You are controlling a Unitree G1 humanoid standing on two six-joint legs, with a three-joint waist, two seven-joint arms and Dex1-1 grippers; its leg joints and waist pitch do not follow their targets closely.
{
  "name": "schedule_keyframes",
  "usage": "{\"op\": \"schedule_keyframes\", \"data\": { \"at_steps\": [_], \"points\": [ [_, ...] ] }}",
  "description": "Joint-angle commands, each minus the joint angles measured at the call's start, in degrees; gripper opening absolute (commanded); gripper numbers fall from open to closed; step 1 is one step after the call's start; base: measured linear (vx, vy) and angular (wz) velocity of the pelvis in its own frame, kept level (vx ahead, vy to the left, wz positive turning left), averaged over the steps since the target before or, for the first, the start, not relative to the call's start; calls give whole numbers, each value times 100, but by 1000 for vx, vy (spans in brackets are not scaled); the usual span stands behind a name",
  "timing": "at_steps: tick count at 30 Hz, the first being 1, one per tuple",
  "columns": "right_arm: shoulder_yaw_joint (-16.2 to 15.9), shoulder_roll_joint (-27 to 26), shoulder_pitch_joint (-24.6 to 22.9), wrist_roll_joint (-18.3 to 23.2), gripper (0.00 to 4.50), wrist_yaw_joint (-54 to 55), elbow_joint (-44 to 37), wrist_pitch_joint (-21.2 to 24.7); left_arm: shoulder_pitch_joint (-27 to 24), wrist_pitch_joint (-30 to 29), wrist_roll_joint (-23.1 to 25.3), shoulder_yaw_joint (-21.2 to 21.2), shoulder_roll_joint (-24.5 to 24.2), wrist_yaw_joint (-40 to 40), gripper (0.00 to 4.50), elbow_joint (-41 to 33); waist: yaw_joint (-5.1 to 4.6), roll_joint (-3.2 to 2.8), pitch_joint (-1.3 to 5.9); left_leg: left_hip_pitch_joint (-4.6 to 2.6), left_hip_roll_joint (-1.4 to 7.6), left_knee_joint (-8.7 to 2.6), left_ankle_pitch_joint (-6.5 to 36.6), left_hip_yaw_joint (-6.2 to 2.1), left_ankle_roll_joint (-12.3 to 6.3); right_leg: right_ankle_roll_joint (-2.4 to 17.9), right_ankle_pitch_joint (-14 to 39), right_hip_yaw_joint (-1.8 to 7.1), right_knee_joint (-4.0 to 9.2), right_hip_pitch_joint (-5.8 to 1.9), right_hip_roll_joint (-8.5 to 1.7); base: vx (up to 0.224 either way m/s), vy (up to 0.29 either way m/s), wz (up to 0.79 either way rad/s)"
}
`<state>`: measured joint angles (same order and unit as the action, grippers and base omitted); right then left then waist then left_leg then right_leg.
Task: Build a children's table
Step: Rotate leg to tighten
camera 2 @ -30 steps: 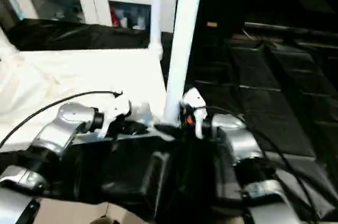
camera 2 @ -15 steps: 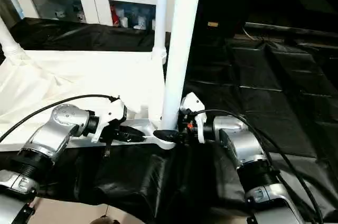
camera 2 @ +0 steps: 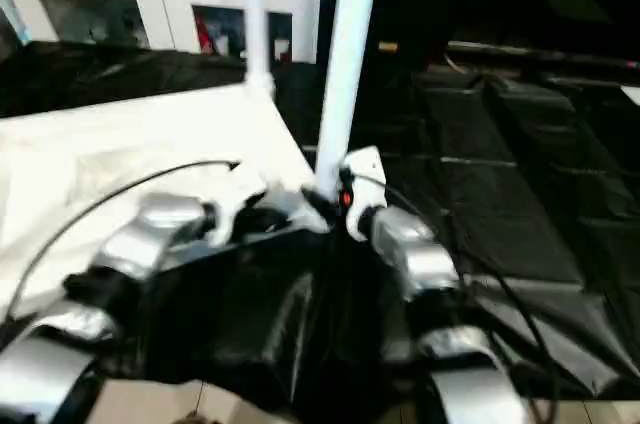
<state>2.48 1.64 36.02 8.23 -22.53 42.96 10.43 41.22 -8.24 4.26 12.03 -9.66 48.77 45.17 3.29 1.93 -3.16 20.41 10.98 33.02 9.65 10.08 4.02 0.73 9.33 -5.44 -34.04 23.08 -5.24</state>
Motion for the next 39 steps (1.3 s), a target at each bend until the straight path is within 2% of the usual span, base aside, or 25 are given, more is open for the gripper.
{"op": "schedule_keyframes", "data": {
  "at_steps": [1,2,4,7,9,11,18,23,25,29,30,35,38,39],
  "points": [
    [-326,-353,-28,-186,265,15,371,-120,299,289,-143,-52,349,-122,0,-84,-8,-42,391,-26,206,-394,1569,-63,1,993,1798,306,453,-250,-352,0,0,0],
    [-344,-384,5,-230,265,59,443,-240,320,317,-140,-50,367,-141,0,-41,0,-41,407,-26,206,-385,1497,-53,-32,1072,1576,308,427,-263,-352,0,0,0],
    [-358,-384,-9,-140,335,-249,377,-234,280,391,-157,-17,347,-15,0,-82,4,-32,401,-20,199,-378,1429,-39,-113,1148,1437,312,418,-285,-352,0,0,0],
    [-317,-315,-36,25,344,-675,238,-165,193,513,-190,27,281,192,0,-171,11,-30,394,-16,204,-381,1442,-40,-185,1150,1531,307,428,-301,-354,0,0,0],
    [-485,-99,-103,25,356,-1199,31,-77,82,622,-250,77,168,504,0,-294,13,-29,387,-15,209,-388,1488,-46,-200,1120,1629,304,440,-306,-351,0,0,0],
    [-532,-44,-121,30,387,-1337,-12,-36,56,644,-266,89,141,574,0,-322,18,-24,390,-8,216,-386,1459,-47,-227,1121,1563,307,430,-315,-350,0,0,0],
    [-898,765,-408,188,387,-2997,-743,118,-235,746,-463,206,-267,1585,0,-682,58,-31,380,-31,241,-382,1500,-39,-279,1204,1577,311,428,-303,-355,0,0,0],
    [-1298,1410,-647,132,387,-4151,-1288,225,-407,638,-505,364,-652,2326,0,-1017,174,-41,375,-31,270,-384,1434,-27,-273,1204,1557,311,407,-304,-356,0,0,0],
    [-1393,1551,-688,118,387,-4350,-1376,238,-481,590,-508,404,-773,2540,0,-1154,175,-42,369,-28,270,-388,1469,-26,-255,1202,1600,311,411,-293,-353,0,0,0],
    [-1459,1631,-718,126,387,-4516,-1465,317,-554,537,-511,437,-894,2731,0,-1277,161,-39,368,-37,267,-395,1577,-36,-175,1170,1774,310,423,-282,-356,0,0,0],
    [-1484,1657,-742,137,371,-4595,-1534,366,-577,524,-506,459,-944,2796,0,-1311,158,-23,367,-31,263,-395,1571,-35,-172,1159,1794,311,426,-284,-356,0,0,0],
    [-1486,1655,-791,224,330,-4685,-1684,472,-642,387,-602,449,-994,2906,0,-1463,170,-28,372,-27,263,-389,1460,-32,-182,1164,1709,311,408,-279,-352,0,0,0],
    [-1482,1627,-804,252,317,-4686,-1707,502,-656,342,-626,427,-976,2890,0,-1507,165,-23,370,-31,260,-389,1485,-33,-163,1155,1773,312,420,-278,-358,0,0,0],
    [-1462,1584,-814,281,296,-4654,-1711,538,-657,292,-653,391,-940,2839,0,-1515,167,-25,369,-34,260,-390,1503,-35,-156,1145,1814,311,423,-276,-360,0,0,0]
  ]
}}
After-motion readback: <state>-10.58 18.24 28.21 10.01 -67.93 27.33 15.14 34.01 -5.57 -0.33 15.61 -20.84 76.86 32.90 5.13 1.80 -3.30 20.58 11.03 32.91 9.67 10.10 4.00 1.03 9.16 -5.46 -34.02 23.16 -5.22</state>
